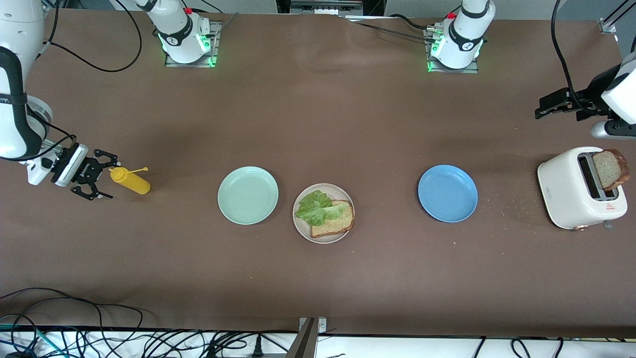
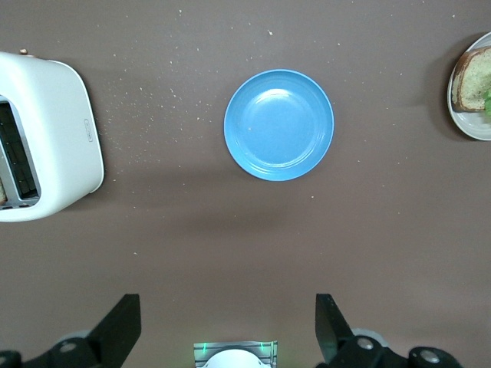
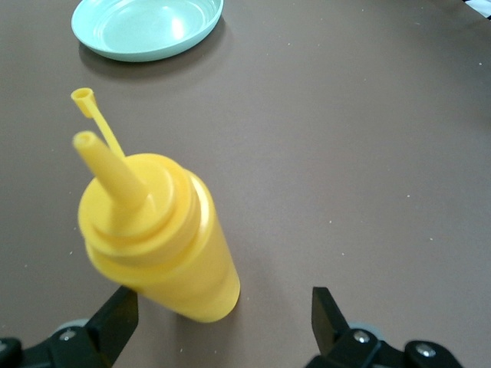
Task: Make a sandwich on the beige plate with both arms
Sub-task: 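Close the right gripper on the mustard bottle and lift it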
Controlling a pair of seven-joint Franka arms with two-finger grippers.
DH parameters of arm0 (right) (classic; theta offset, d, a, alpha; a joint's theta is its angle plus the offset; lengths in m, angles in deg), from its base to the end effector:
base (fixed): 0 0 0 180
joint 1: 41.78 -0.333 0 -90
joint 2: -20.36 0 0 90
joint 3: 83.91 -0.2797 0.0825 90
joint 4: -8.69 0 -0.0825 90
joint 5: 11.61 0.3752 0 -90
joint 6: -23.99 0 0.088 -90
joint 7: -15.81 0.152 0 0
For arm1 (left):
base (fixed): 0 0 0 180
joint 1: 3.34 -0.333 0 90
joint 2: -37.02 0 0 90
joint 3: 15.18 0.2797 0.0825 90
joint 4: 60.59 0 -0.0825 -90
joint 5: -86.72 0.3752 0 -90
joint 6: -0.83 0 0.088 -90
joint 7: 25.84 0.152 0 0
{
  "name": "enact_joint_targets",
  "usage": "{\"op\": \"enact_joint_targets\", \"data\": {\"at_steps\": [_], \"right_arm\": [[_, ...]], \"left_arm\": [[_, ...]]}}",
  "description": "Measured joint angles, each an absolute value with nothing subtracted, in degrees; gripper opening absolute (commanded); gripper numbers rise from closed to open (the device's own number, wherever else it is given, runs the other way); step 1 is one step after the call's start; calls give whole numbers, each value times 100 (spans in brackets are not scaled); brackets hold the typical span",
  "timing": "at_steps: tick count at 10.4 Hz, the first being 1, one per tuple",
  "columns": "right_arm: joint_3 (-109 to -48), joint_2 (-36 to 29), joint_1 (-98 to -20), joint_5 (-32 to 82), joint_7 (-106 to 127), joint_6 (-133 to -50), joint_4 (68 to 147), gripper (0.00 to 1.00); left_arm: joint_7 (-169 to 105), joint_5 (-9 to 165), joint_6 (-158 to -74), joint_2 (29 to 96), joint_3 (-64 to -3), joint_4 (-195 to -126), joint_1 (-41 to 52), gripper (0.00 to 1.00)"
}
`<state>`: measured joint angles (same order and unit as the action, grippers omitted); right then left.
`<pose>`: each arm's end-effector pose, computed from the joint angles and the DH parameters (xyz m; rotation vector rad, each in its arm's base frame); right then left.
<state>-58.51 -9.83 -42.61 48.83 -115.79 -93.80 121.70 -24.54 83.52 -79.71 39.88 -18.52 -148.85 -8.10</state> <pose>0.5392 -0.1671 0.1462 -2.1823 -1.4880 -0.7143 0.5317 0.0046 0.5181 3.0657 -0.0033 -0.2815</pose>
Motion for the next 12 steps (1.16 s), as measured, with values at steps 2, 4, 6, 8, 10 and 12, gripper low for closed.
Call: {"op": "enact_joint_targets", "data": {"at_steps": [2,4,6,8,10,12], "right_arm": [[-5936,-1078,-4273,5107,-11627,-9365,12171,85],[-6036,-1211,-4287,5343,-11637,-9364,12171,37],[-6094,-1338,-4293,5478,-11658,-9366,12168,0],[-6099,-1354,-4326,5504,-11700,-9379,12119,0],[-6108,-1352,-4632,5513,-11689,-9686,11936,0],[-6125,-1338,-5232,5522,-11417,-10427,11752,0]], "left_arm": [[-2454,8353,-7971,3988,-1852,-14884,-811,100],[-2454,8353,-7971,3988,-1852,-14884,-811,100],[-2454,8353,-7971,3989,-1851,-14884,-811,100],[-2454,8354,-7971,3989,-1850,-14884,-811,100],[-2454,8355,-7971,3989,-1846,-14884,-812,100],[-2454,8355,-7970,3989,-1845,-14883,-813,100]]}}
